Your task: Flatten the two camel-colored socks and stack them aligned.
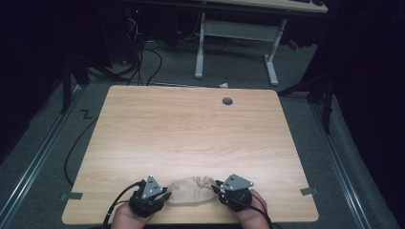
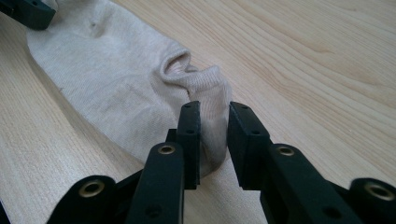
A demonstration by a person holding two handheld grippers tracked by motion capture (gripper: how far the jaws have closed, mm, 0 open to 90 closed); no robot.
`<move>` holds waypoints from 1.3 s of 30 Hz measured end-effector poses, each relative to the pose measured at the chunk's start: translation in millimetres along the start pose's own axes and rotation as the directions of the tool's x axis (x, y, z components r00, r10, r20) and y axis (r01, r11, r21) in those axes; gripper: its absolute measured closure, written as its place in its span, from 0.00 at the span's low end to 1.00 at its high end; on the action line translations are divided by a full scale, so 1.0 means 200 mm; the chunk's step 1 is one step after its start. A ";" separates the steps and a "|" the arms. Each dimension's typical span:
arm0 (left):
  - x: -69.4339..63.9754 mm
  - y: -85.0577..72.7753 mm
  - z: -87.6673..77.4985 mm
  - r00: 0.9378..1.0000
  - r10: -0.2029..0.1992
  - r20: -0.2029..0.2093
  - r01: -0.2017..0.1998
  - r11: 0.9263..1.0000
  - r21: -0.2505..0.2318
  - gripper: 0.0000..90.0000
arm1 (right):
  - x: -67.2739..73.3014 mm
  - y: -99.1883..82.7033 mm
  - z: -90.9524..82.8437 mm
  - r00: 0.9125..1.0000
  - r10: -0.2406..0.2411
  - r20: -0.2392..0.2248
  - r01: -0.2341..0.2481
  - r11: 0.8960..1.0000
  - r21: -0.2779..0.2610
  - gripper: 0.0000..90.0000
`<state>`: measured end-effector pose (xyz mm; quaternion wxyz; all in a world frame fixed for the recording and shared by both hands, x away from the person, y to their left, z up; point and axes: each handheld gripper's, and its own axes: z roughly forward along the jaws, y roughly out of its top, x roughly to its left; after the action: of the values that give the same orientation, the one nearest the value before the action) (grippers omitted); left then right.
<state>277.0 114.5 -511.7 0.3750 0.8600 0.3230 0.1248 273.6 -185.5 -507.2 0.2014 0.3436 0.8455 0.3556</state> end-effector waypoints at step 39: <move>0.56 -0.07 -0.02 0.962 -0.167 -0.218 0.163 0.986 -0.035 0.48 | -0.54 -0.21 -0.04 0.933 0.286 0.220 -0.274 0.958 -0.087 0.56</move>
<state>353.6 196.5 -521.7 0.3533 0.8077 0.4320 0.1901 323.7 -288.7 -522.5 0.2546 0.4938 0.7487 0.3615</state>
